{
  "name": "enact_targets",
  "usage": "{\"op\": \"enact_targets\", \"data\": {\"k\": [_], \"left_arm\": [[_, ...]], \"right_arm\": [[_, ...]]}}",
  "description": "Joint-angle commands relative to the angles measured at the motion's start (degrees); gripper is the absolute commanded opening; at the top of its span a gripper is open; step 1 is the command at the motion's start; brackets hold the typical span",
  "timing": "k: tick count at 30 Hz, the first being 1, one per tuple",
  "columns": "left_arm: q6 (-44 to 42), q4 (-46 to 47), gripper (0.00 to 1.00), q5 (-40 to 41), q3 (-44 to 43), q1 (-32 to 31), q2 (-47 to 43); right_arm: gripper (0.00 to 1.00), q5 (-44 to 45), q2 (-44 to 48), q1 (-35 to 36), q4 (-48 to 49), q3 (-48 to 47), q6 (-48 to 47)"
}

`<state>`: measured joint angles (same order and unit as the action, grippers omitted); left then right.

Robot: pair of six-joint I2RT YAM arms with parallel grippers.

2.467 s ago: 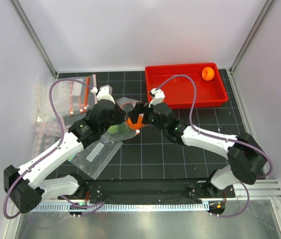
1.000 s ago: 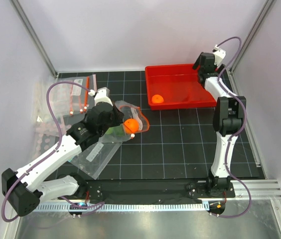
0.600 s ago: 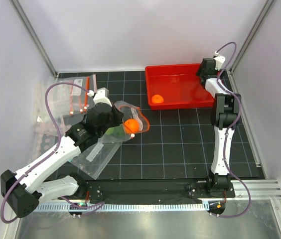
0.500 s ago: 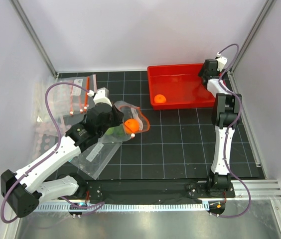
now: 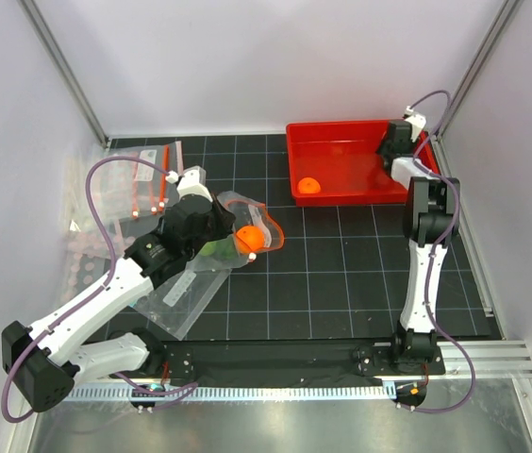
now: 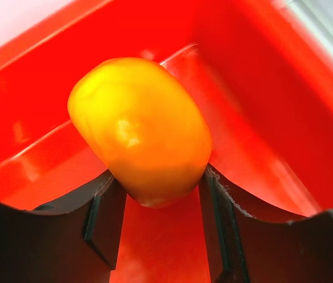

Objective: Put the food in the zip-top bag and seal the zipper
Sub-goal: Pick up the fake fruit from the bin, then place the fake fruit in the zipper food storage bag.

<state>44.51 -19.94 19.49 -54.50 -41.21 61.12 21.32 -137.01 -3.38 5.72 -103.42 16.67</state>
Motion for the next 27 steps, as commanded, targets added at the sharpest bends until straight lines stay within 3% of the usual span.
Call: {"op": "enact_targets", "data": {"k": [1, 12, 17, 21, 27], "left_arm": [[0.2, 3.2, 0.01, -0.8, 0.0, 0.2, -0.9], [0.0, 3.4, 0.0, -3.0, -0.8, 0.2, 0.0], [-0.7, 2.6, 0.0, -3.3, -1.6, 0.2, 0.0], [-1.6, 1.5, 0.0, 0.1, -2.2, 0.3, 0.6], [-2.8, -0.4, 0.0, 1.8, -3.6, 0.2, 1.2]], "right_arm": [[0.36, 1.1, 10.5, 3.4, 6.3, 3.3, -3.6], [0.31, 0.6, 34.4, 15.4, 8.7, 23.9, -3.3], [0.3, 2.8, 50.6, 27.3, 7.4, 35.1, -2.3], [0.27, -0.8, 60.9, 33.1, 5.4, 43.7, 0.9], [0.25, -9.4, 70.9, 39.3, 1.3, 49.4, 5.0]]}}
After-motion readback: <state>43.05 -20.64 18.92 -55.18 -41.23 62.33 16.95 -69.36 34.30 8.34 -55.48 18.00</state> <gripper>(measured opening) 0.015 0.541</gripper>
